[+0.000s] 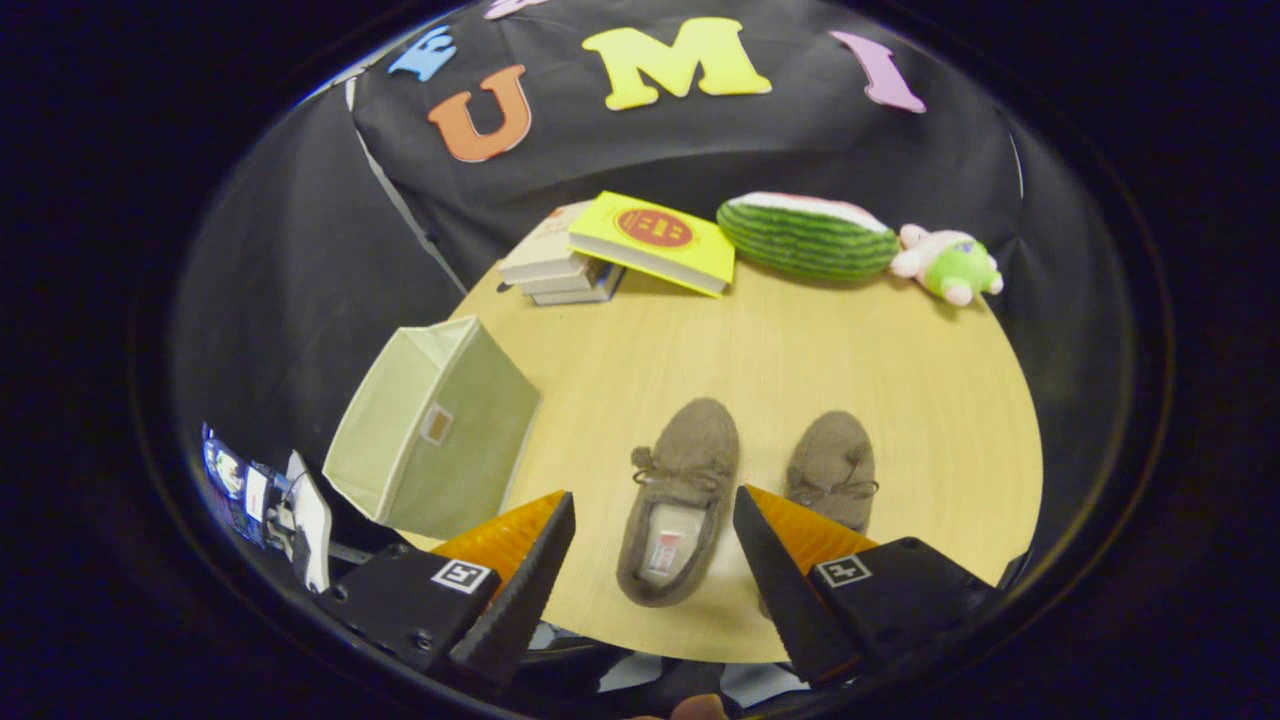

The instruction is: Open the storage box then place both shoes into the box .Put the left shoe in first, then the right shoe, with the right side of both shoes facing outward in a uniform manner.

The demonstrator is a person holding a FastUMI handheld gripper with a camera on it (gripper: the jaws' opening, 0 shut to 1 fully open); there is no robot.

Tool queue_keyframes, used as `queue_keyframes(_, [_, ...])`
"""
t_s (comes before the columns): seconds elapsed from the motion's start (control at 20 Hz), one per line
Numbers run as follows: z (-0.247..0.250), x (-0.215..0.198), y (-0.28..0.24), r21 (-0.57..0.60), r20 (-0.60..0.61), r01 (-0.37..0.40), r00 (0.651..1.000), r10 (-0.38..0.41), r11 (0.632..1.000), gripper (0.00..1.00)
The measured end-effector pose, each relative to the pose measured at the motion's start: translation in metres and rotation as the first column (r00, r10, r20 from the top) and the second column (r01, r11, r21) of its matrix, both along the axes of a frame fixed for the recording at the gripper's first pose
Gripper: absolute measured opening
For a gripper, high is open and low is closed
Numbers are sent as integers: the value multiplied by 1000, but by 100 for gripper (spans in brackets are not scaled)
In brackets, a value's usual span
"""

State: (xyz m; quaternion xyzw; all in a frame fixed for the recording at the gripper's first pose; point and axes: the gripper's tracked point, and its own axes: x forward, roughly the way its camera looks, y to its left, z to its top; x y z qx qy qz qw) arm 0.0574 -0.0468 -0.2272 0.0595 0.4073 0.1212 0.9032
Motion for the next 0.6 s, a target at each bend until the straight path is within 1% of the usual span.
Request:
queue_keyframes(0.25, [-55,9,-11,-1,-164,-22,986,22,1000,100])
queue_keyframes(0.35, [-74,4,-12,16,-251,-10,968,13,1000,100])
queue_keyframes(0.45, [-85,6,-15,27,-295,-5,956,13,1000,99])
queue_keyframes(0.55, [-93,9,-15,44,-330,0,944,15,999,96])
queue_keyframes(0.6, [-97,11,-15,56,-351,9,936,11,998,92])
